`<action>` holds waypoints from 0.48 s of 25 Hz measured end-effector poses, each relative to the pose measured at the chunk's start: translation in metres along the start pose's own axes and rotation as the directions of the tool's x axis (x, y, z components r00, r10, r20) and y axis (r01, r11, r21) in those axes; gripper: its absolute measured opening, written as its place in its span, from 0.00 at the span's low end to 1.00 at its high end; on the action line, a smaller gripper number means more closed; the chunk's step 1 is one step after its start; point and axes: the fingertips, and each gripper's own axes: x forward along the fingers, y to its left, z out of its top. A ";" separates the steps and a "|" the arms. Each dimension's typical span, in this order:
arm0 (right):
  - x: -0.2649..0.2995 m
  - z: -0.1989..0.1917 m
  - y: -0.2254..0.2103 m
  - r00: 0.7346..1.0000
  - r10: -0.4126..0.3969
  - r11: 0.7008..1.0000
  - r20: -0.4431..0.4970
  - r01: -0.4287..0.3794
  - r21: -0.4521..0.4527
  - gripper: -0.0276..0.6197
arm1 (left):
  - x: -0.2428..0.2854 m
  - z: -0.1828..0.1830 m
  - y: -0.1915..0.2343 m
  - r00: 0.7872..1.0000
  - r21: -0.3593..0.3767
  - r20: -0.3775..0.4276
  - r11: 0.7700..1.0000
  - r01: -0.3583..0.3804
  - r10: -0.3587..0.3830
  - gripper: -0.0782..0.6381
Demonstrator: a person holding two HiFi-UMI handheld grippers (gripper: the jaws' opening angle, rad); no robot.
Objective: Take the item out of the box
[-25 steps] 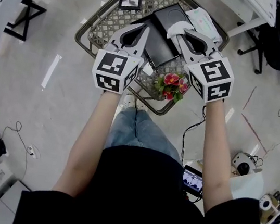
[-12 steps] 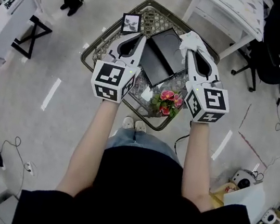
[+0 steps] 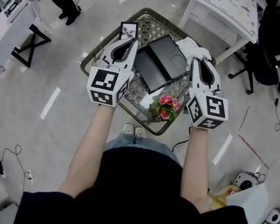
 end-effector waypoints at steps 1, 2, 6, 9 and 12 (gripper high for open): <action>-0.001 -0.001 -0.001 1.000 -0.003 1.000 -0.001 0.003 0.001 0.09 | 0.000 -0.001 0.000 1.000 -0.005 0.000 1.000 0.001 -0.001 0.14; -0.002 -0.002 -0.002 1.000 -0.005 1.000 -0.003 0.005 0.001 0.09 | -0.001 -0.002 -0.001 1.000 -0.012 0.000 1.000 0.002 -0.002 0.14; -0.006 -0.007 -0.005 1.000 -0.017 1.000 -0.010 0.017 0.003 0.09 | -0.004 -0.008 -0.002 1.000 -0.023 -0.007 1.000 0.001 -0.001 0.14; -0.007 -0.007 -0.001 1.000 -0.012 1.000 -0.012 0.012 -0.005 0.09 | -0.007 -0.007 0.000 1.000 -0.022 -0.007 1.000 -0.003 0.003 0.14; -0.008 -0.009 0.006 1.000 0.003 1.000 -0.016 -0.003 -0.007 0.09 | -0.010 -0.007 -0.002 1.000 -0.024 -0.008 1.000 -0.004 0.003 0.14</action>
